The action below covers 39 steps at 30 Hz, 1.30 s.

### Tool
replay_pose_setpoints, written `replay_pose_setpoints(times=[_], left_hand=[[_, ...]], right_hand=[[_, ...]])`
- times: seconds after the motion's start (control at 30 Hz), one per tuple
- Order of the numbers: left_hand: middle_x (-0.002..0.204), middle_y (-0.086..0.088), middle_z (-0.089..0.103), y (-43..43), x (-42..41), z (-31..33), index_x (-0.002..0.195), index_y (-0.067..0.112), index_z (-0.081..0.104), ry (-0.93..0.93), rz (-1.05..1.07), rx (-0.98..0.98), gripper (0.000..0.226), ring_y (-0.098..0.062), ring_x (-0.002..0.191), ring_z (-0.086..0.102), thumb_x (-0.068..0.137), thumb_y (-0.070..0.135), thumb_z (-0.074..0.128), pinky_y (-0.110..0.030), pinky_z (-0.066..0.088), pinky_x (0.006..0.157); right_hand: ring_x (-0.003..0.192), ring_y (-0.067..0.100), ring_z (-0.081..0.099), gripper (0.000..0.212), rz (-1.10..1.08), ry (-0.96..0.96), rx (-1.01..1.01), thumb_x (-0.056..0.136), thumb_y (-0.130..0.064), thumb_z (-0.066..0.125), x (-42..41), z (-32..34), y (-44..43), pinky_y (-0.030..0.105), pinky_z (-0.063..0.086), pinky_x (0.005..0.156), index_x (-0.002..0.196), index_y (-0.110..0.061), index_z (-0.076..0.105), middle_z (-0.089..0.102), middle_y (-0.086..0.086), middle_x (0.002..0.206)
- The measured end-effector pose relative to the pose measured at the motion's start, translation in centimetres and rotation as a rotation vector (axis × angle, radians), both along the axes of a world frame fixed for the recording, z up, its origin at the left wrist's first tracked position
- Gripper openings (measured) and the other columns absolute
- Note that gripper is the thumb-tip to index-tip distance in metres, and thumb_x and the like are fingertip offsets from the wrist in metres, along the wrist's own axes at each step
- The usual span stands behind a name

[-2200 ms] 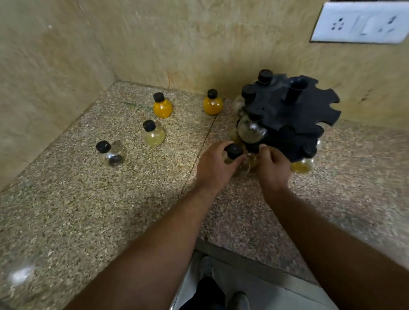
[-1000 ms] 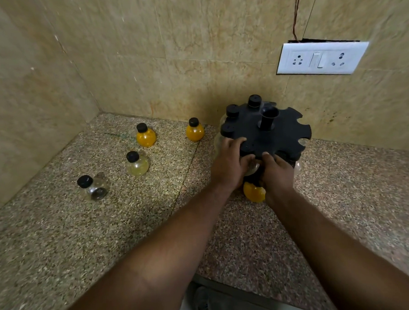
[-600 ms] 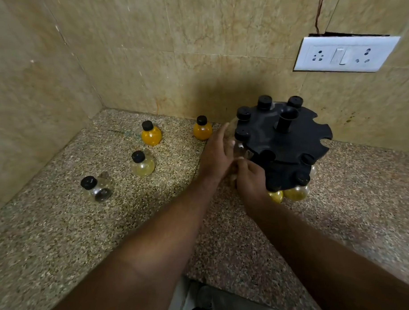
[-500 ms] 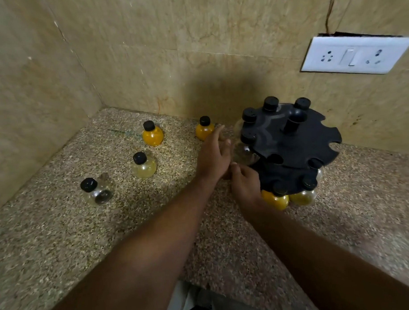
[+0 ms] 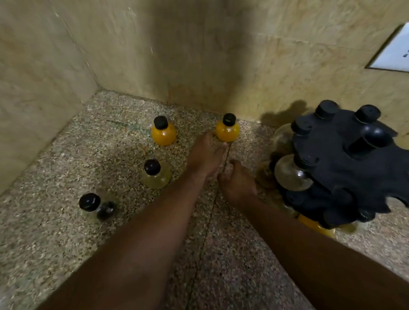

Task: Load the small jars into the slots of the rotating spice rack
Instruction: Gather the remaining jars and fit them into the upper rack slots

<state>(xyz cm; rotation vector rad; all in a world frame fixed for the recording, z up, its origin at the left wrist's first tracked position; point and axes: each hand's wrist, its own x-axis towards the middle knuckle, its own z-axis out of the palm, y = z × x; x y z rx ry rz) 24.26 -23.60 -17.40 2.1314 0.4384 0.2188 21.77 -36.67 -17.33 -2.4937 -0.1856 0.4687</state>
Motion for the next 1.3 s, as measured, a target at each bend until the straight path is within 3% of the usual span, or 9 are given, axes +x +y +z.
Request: replay_pose_setpoints(times=[0.17, 0.3, 0.47, 0.57, 0.83, 0.97, 1.1, 1.3], left_hand=[[0.149, -0.011, 0.047, 1.8, 3.2, -0.4, 0.147, 0.015, 0.044, 0.025, -0.051, 0.026, 0.059, -0.028, 0.137, 0.043, 0.097, 0.04, 0.062, -0.031, 0.034, 0.105], [0.155, -0.008, 0.043, 2.9, 5.8, -1.3, 0.151, 0.017, 0.038, 0.04, -0.083, 0.036, 0.064, -0.027, 0.14, 0.041, 0.096, 0.041, 0.062, -0.033, 0.035, 0.107], [0.153, -0.005, 0.045, 3.7, 8.6, -2.6, 0.151, 0.021, 0.039, 0.033, -0.157, 0.02, 0.072, -0.025, 0.136, 0.047, 0.091, 0.05, 0.066, -0.04, 0.043, 0.109], [0.156, -0.002, 0.042, 3.7, 9.9, -3.1, 0.151, 0.025, 0.04, 0.039, -0.211, 0.021, 0.073, -0.024, 0.141, 0.041, 0.09, 0.055, 0.065, -0.042, 0.038, 0.112], [0.141, -0.001, 0.058, 3.0, 11.6, -3.6, 0.14, 0.021, 0.055, -0.02, -0.272, 0.062, 0.064, -0.023, 0.129, 0.052, 0.087, 0.054, 0.069, -0.045, 0.044, 0.107], [0.135, -0.001, 0.059, 2.6, 11.3, -3.3, 0.134, 0.025, 0.059, -0.017, -0.258, 0.071, 0.056, -0.024, 0.123, 0.053, 0.087, 0.055, 0.068, -0.046, 0.045, 0.102], [0.131, -0.003, 0.06, 2.2, 9.9, -2.0, 0.13, 0.023, 0.062, -0.067, -0.194, 0.058, 0.05, -0.023, 0.12, 0.054, 0.088, 0.047, 0.072, -0.038, 0.045, 0.1], [0.133, -0.008, 0.059, 1.4, 5.8, 0.7, 0.133, 0.015, 0.06, -0.097, -0.128, 0.1, 0.052, -0.025, 0.122, 0.054, 0.09, 0.042, 0.071, -0.033, 0.043, 0.101]], right_hand=[[0.142, 0.039, 0.037, 0.079, 0.045, 0.014, -0.188, 0.094, -0.05, 0.054, 3.3, -1.5, 2.1, 0.046, 0.038, 0.112, 0.157, -0.013, 0.024, 0.034, 0.019, 0.157], [0.154, 0.04, 0.007, 0.087, 0.078, 0.097, -0.316, 0.095, -0.057, 0.049, 5.1, -2.7, 3.0, 0.058, 0.023, 0.119, 0.161, -0.018, 0.008, 0.006, 0.017, 0.168], [0.153, 0.041, -0.017, 0.103, 0.133, 0.183, -0.405, 0.088, -0.075, 0.045, 6.0, -4.5, 3.3, 0.068, 0.014, 0.117, 0.161, -0.027, -0.008, -0.02, 0.01, 0.168], [0.151, 0.043, -0.023, 0.112, 0.144, 0.175, -0.431, 0.08, -0.086, 0.041, 6.1, -5.4, 3.5, 0.073, 0.008, 0.115, 0.16, -0.03, -0.013, -0.026, 0.01, 0.166], [0.15, 0.044, -0.025, 0.112, 0.146, 0.139, -0.44, 0.079, -0.089, 0.037, 5.8, -5.7, 3.6, 0.073, -0.003, 0.115, 0.159, -0.031, -0.016, -0.028, 0.01, 0.165], [0.151, 0.044, -0.021, 0.102, 0.138, 0.152, -0.411, 0.086, -0.08, 0.041, 6.1, -4.9, 3.6, 0.071, -0.001, 0.116, 0.161, -0.031, -0.01, -0.022, 0.011, 0.167], [0.153, 0.041, -0.013, 0.092, 0.124, 0.161, -0.329, 0.093, -0.067, 0.043, 5.7, -3.9, 3.9, 0.066, 0.002, 0.119, 0.161, -0.028, -0.006, -0.012, 0.013, 0.169], [0.155, 0.038, -0.005, 0.089, 0.166, 0.091, -0.264, 0.096, -0.066, 0.039, 2.2, -2.4, 2.9, 0.059, 0.007, 0.122, 0.162, -0.023, -0.001, -0.004, 0.013, 0.17]])
